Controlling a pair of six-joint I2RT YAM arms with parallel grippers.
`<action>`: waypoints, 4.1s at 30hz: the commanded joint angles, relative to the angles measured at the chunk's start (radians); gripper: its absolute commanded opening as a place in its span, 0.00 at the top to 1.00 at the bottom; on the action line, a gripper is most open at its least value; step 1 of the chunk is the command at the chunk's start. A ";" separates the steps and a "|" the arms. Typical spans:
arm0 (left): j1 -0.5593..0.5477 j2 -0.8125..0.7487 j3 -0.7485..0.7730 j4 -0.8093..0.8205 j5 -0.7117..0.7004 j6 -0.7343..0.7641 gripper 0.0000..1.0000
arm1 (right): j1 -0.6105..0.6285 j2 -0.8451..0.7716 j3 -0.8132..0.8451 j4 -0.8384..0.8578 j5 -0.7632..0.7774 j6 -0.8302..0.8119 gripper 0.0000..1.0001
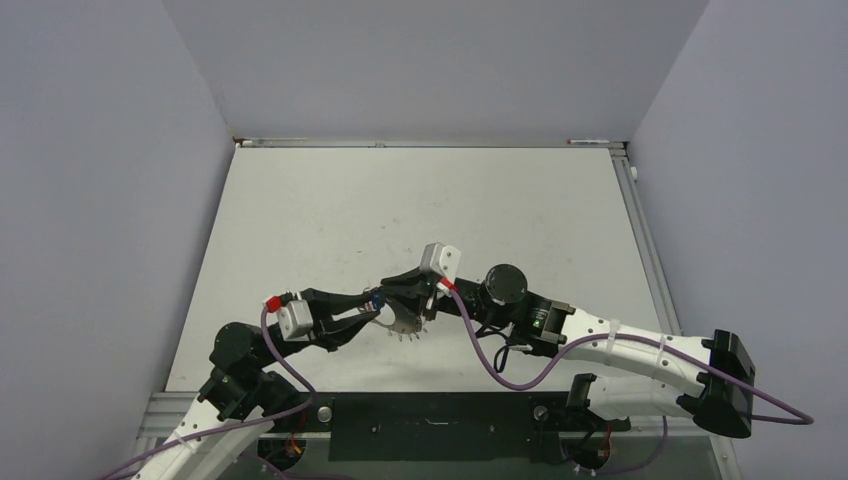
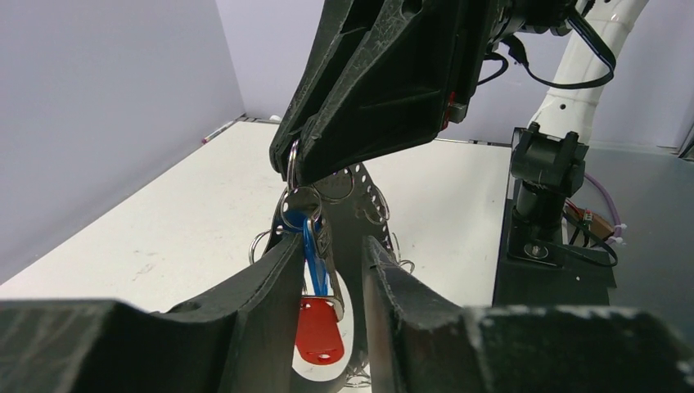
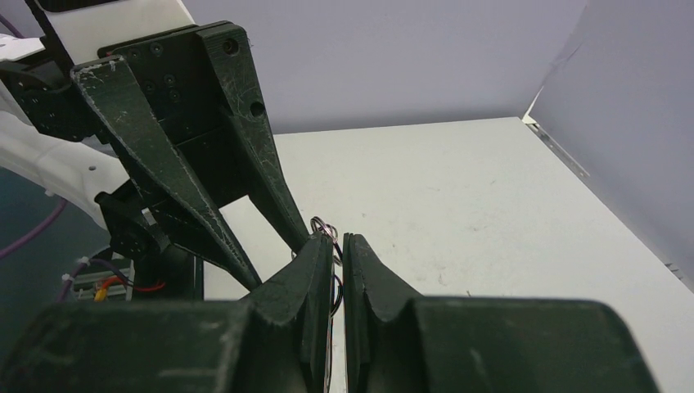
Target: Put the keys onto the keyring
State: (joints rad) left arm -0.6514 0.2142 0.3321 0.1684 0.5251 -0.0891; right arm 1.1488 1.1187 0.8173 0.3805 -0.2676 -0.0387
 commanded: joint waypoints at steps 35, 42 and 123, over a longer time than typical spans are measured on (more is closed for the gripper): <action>0.003 0.063 0.146 -0.194 -0.053 0.002 1.00 | 0.130 0.019 0.033 -0.032 0.209 -0.294 0.94; 0.003 0.113 0.189 -0.258 -0.058 0.007 1.00 | 0.128 0.006 0.025 -0.089 0.248 -0.322 0.88; -0.077 1.035 0.101 0.141 -0.327 -0.337 1.00 | -0.231 -0.184 -0.164 -0.112 0.440 0.039 0.55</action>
State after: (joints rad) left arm -0.7212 1.2316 0.4294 0.1875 0.2050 -0.4339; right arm 0.9268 0.9157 0.6220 0.2298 0.1864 -0.0128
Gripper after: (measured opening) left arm 0.008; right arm 0.457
